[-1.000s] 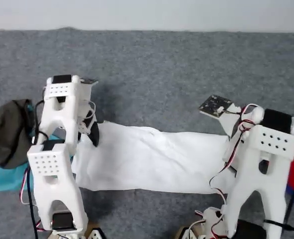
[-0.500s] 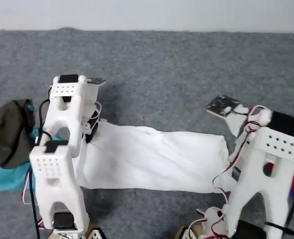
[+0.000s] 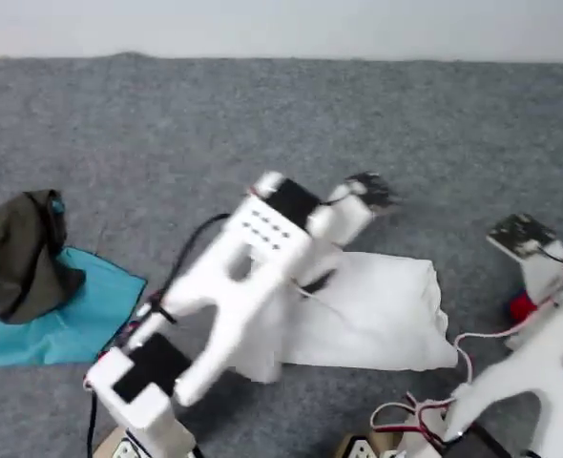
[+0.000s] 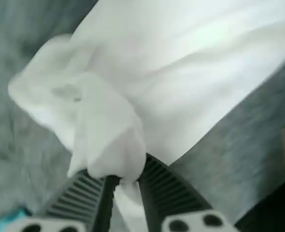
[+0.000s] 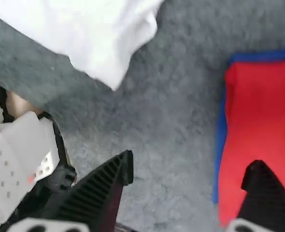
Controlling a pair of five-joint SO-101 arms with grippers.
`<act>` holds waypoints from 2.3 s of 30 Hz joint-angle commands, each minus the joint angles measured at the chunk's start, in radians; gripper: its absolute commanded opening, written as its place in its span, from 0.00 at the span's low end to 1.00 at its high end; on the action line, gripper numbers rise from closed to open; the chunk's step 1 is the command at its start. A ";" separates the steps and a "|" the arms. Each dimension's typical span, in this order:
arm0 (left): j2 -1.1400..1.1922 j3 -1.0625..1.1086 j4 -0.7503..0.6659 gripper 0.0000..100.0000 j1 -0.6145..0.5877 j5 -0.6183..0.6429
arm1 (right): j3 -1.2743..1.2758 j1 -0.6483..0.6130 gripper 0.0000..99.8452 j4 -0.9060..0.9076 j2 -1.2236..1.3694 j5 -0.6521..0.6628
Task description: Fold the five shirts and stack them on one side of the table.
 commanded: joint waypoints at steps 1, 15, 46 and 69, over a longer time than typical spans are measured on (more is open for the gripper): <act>0.117 -0.268 0.029 0.01 0.110 0.071 | 0.002 0.116 0.35 -0.001 -0.021 0.081; 0.615 -0.992 0.029 0.02 0.256 0.196 | 0.002 0.328 0.35 -0.001 -0.025 0.193; 0.568 -0.966 0.032 0.15 -0.083 0.330 | 0.002 -0.165 0.36 0.053 -0.027 -0.238; -0.249 0.249 0.029 0.15 -0.400 0.103 | 0.150 -0.601 0.46 -0.358 0.162 -1.071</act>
